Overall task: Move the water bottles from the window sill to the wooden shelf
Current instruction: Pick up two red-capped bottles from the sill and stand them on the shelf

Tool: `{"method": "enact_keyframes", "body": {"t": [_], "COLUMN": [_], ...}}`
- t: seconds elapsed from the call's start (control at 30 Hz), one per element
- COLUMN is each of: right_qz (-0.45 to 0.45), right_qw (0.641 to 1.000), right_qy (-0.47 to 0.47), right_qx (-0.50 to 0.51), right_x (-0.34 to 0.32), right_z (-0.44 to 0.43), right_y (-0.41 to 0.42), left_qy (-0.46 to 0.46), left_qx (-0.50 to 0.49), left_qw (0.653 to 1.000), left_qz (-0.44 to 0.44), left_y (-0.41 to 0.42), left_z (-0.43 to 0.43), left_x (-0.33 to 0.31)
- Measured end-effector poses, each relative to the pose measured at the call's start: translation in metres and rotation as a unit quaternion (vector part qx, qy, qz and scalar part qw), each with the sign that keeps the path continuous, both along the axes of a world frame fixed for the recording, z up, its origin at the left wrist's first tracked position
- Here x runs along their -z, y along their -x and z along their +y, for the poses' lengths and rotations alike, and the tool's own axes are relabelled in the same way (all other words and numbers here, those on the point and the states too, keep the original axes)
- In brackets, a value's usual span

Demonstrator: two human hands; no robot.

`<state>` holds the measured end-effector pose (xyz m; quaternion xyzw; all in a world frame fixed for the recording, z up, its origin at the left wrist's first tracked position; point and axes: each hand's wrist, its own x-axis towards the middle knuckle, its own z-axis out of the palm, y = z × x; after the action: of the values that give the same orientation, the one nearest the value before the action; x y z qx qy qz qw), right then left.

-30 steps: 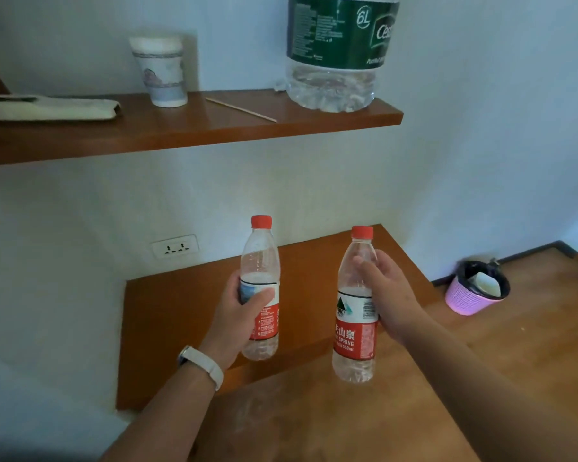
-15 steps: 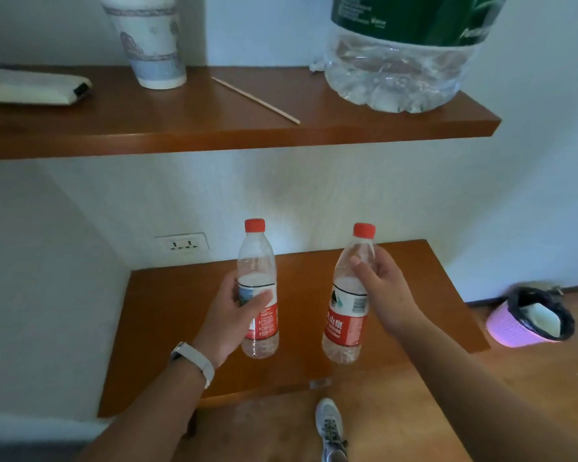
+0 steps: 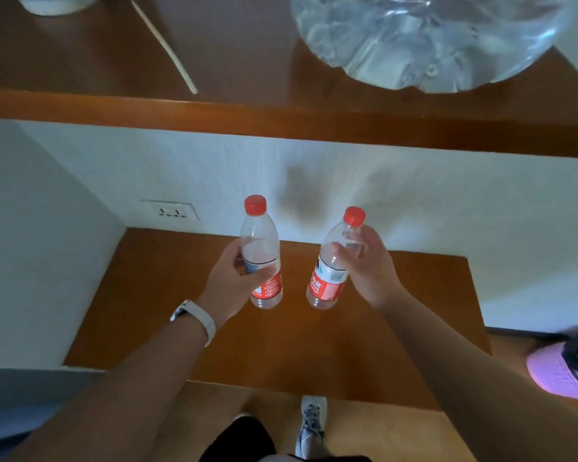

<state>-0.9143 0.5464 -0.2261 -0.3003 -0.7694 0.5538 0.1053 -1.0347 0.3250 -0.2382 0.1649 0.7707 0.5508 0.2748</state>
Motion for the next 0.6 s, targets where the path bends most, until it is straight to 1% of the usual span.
{"method": "enact_keyframes", "body": {"t": [0.2, 0.37, 0.5, 0.6], "right_qz": [0.009, -0.003, -0.012, -0.021], "right_qw": [1.0, 0.999, 0.994, 0.991], "right_qy": [0.014, -0.034, -0.091, -0.116], "right_qx": [0.008, 0.033, 0.057, 0.061], "right_x": [0.004, 0.009, 0.017, 0.024], "right_z": [0.012, 0.016, 0.021, 0.024], "right_y": [0.01, 0.022, 0.035, 0.043], "left_qy": [0.029, 0.062, 0.056, 0.06], "left_qx": [-0.002, 0.014, -0.003, -0.013], "left_qw": [0.999, 0.995, 0.997, 0.996], "left_qz": [0.046, 0.077, 0.057, 0.067], "left_y": [0.019, 0.032, 0.045, 0.053], "left_z": [0.029, 0.05, 0.059, 0.066], "left_x": [0.017, 0.027, 0.042, 0.05]}}
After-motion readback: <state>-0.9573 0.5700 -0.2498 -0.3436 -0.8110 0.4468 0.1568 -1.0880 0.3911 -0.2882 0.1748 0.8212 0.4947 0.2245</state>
